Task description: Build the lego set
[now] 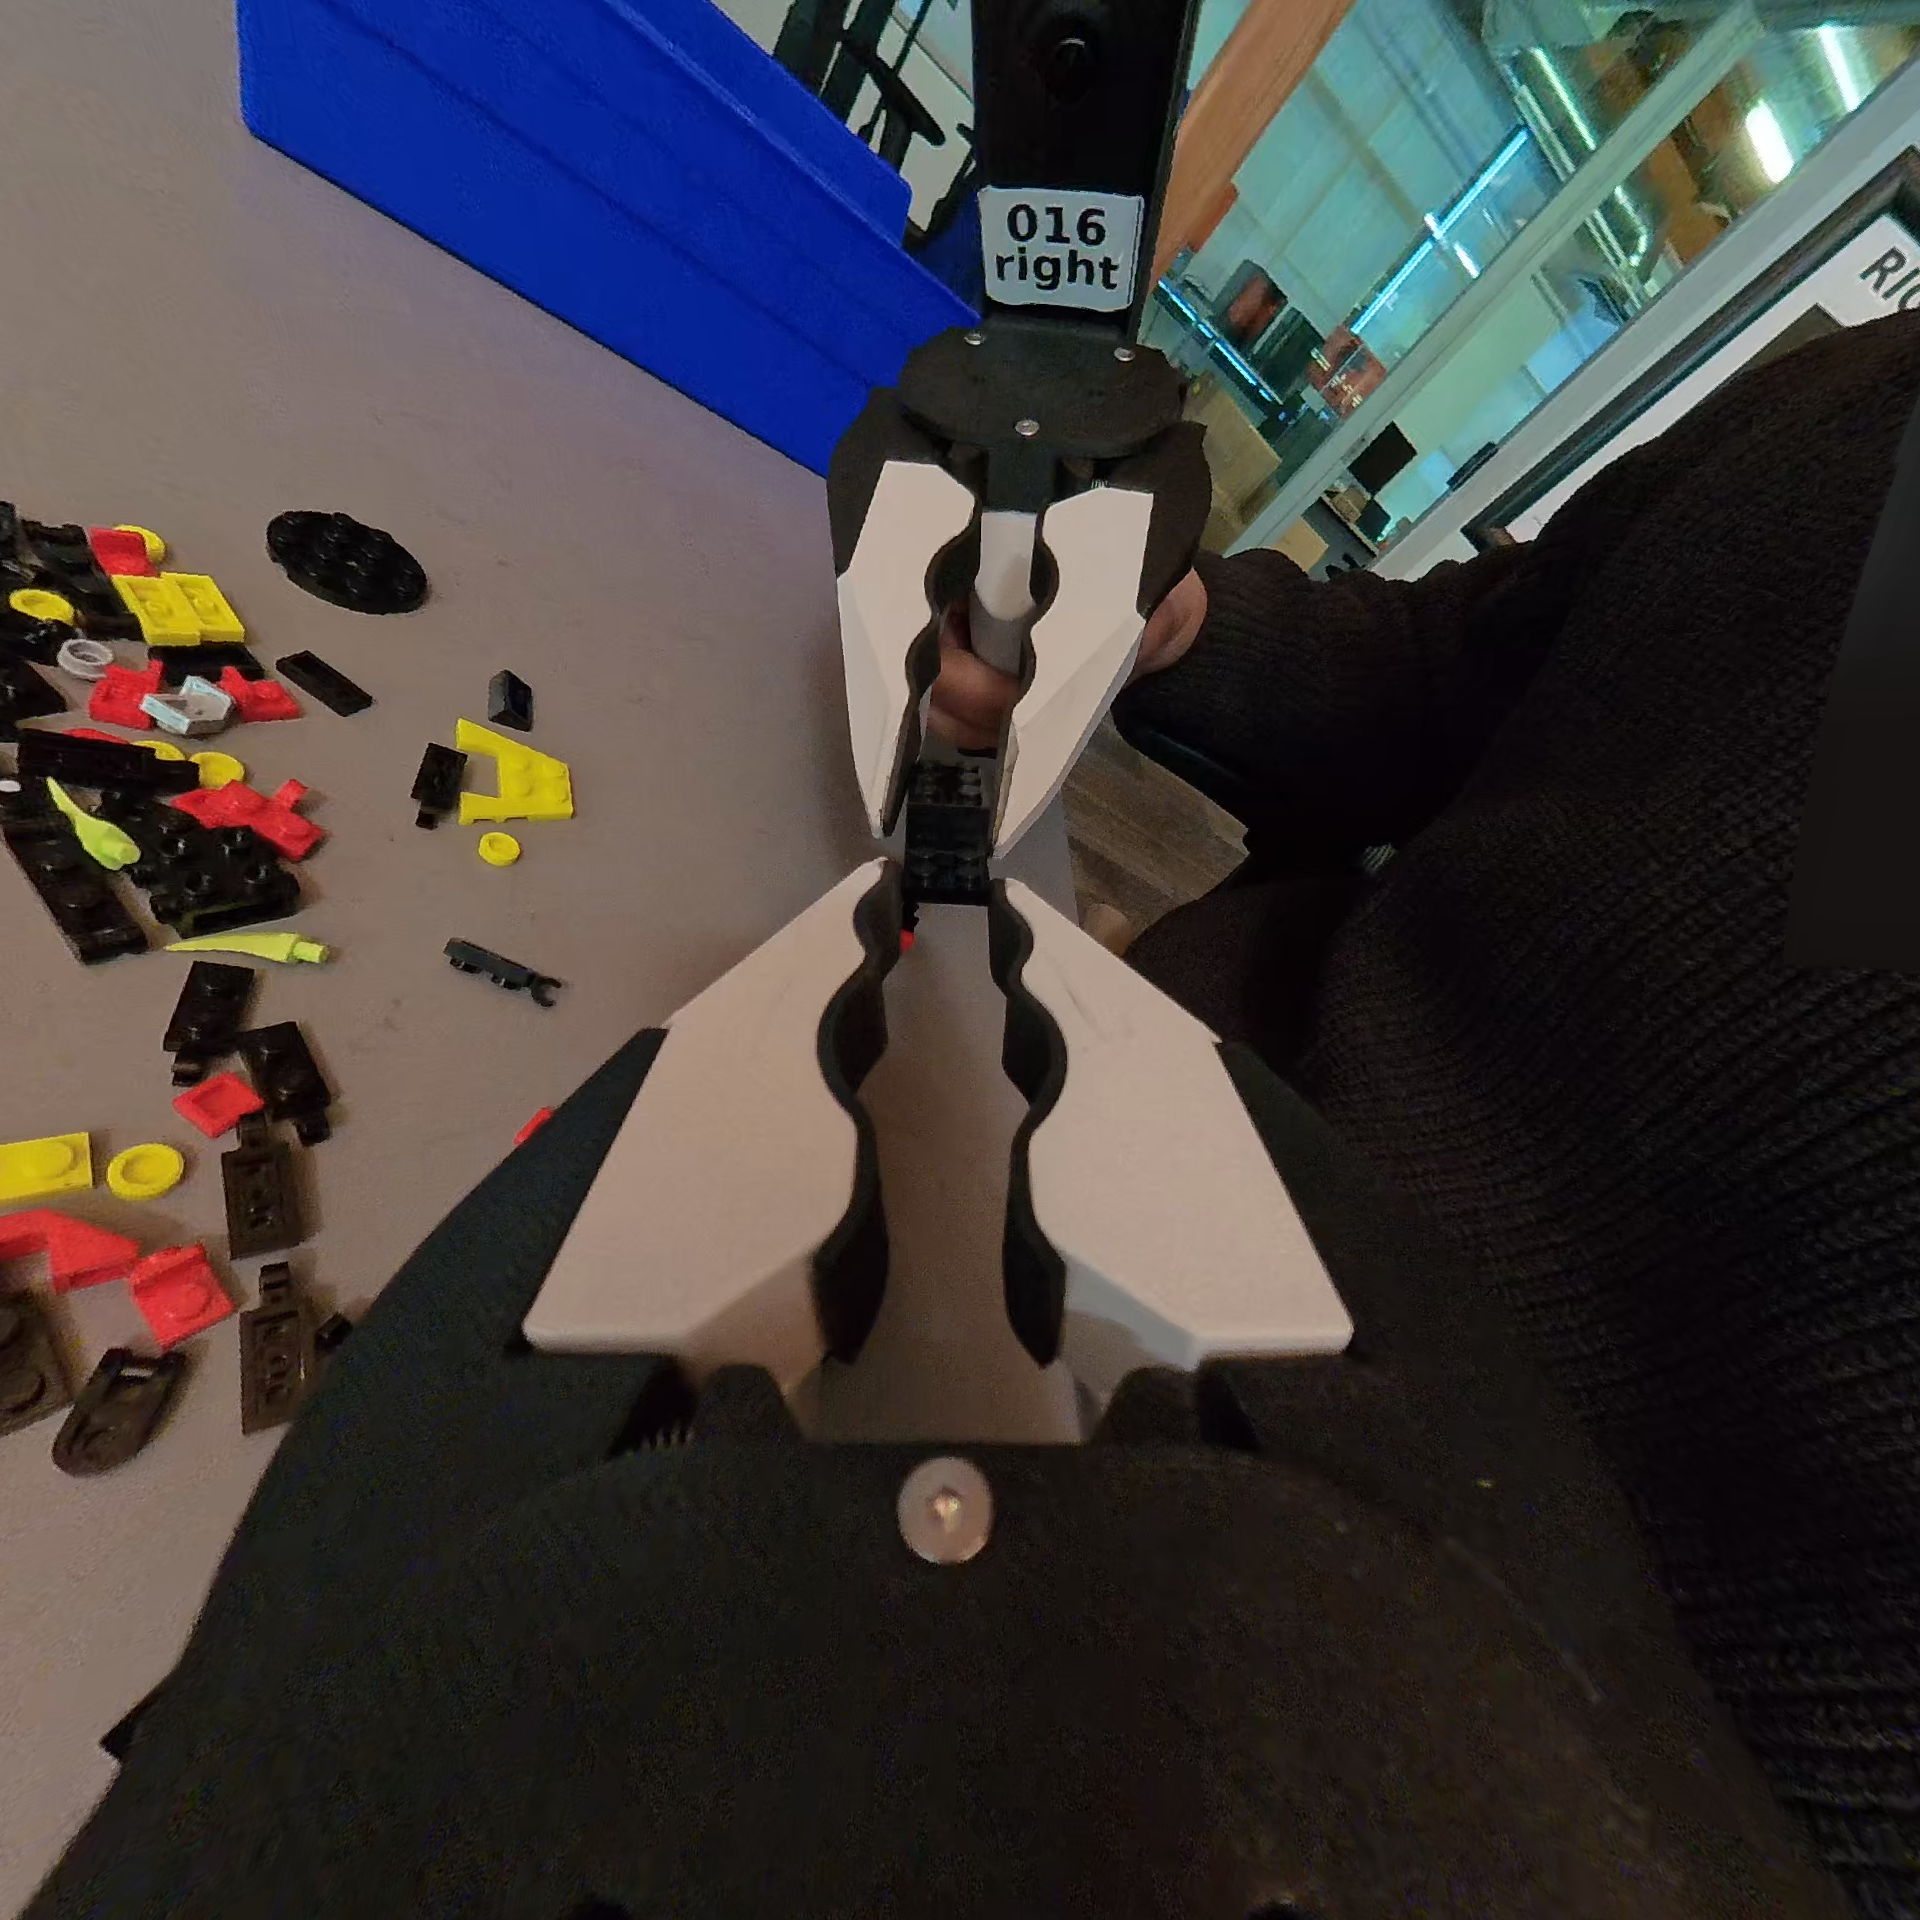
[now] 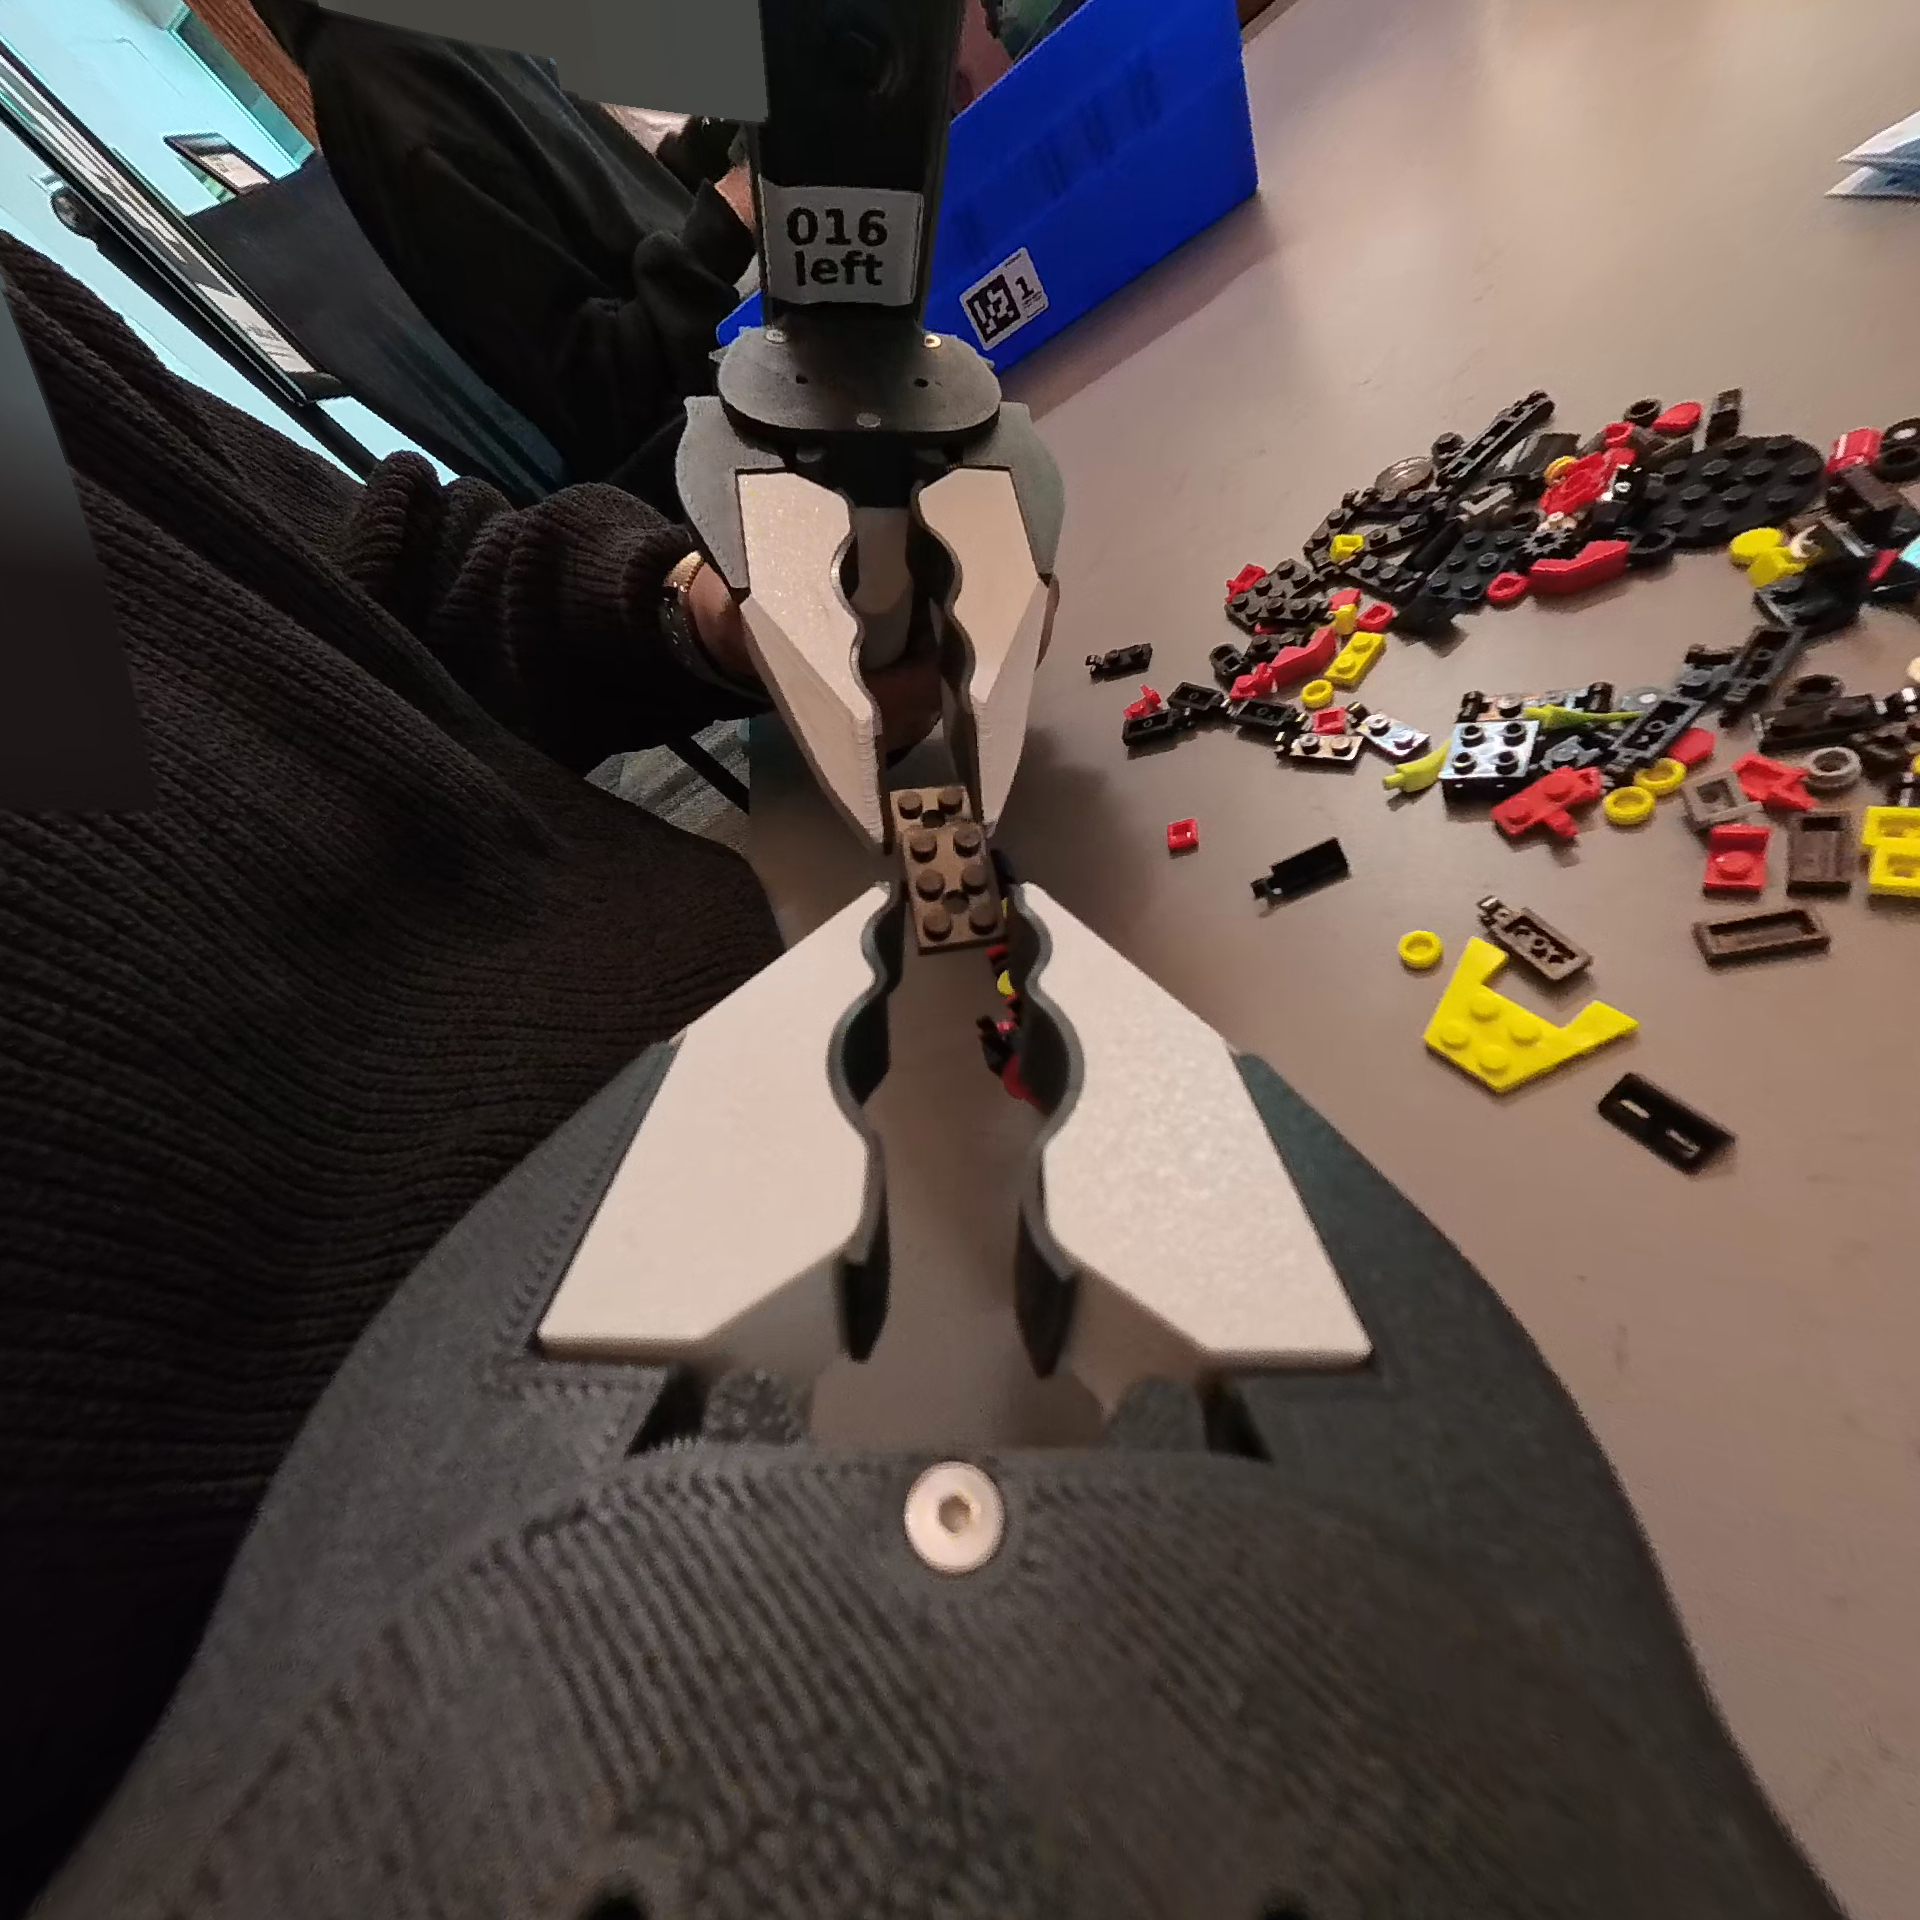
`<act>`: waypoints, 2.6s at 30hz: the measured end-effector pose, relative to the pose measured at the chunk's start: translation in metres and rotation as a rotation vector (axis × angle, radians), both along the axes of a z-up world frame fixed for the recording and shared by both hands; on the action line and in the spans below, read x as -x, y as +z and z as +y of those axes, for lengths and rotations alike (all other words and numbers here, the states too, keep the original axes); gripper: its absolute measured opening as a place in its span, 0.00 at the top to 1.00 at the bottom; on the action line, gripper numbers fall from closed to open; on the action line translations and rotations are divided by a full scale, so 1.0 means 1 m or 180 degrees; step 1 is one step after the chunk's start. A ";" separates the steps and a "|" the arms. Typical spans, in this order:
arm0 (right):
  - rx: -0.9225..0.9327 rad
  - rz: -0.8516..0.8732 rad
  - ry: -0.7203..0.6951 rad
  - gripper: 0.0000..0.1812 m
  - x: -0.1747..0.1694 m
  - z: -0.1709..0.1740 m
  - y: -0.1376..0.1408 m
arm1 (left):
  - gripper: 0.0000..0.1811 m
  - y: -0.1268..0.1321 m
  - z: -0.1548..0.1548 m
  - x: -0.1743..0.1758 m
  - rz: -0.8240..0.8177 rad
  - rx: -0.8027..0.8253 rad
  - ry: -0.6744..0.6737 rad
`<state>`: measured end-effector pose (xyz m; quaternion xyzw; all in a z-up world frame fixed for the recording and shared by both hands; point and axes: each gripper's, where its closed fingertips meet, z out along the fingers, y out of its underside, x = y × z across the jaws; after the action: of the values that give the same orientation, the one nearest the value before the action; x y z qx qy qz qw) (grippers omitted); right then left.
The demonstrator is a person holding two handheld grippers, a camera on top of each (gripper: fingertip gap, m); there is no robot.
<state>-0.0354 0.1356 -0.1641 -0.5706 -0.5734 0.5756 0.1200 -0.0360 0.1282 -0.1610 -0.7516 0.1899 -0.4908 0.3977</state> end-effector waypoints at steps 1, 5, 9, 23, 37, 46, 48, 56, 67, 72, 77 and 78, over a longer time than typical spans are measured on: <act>-0.0001 0.0005 -0.0001 0.90 0.000 0.000 0.000 | 0.92 0.000 0.000 0.000 -0.0001 -0.0001 0.0001; -0.0015 0.0004 0.0006 0.91 0.000 0.000 0.001 | 0.92 -0.002 0.000 0.000 0.0006 0.0033 0.0004; -0.0087 -0.0011 -0.0014 0.92 -0.002 0.005 0.000 | 0.90 -0.008 0.001 0.001 0.0105 0.0082 0.0014; -0.2022 -0.0692 -0.0065 0.92 -0.038 0.065 -0.057 | 0.90 -0.012 0.002 0.005 0.0074 0.0184 0.0034; -0.2227 -0.0591 0.0076 0.87 -0.035 0.059 -0.062 | 0.90 -0.011 0.001 0.008 0.0062 0.0193 0.0035; -0.2239 -0.0625 0.0067 0.87 -0.037 0.060 -0.063 | 0.90 -0.012 0.001 0.008 0.0065 0.0203 0.0032; -0.2233 -0.0626 0.0053 0.87 -0.037 0.061 -0.063 | 0.90 -0.012 0.001 0.008 0.0062 0.0206 0.0031; -0.2259 -0.0638 -0.0011 0.87 -0.037 0.066 -0.062 | 0.90 -0.011 0.001 0.009 0.0051 0.0207 0.0035; -0.2227 -0.0655 -0.0070 0.88 -0.037 0.069 -0.061 | 0.90 -0.012 0.001 0.009 0.0046 0.0217 0.0040; -0.2156 -0.0602 -0.0072 0.88 -0.037 0.068 -0.058 | 0.90 -0.012 0.001 0.010 0.0043 0.0216 0.0049; -0.2067 -0.0351 -0.0127 0.88 -0.033 0.065 -0.041 | 0.90 -0.011 0.002 0.011 0.0039 0.0210 0.0063; -0.2063 -0.0260 -0.0164 0.89 -0.031 0.066 -0.035 | 0.90 -0.011 0.002 0.012 0.0041 0.0208 0.0067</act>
<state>-0.0041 0.2013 -0.1992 -0.5397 -0.7165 0.3365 0.2868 -0.0476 0.1300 -0.1722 -0.7693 0.1685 -0.4876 0.3769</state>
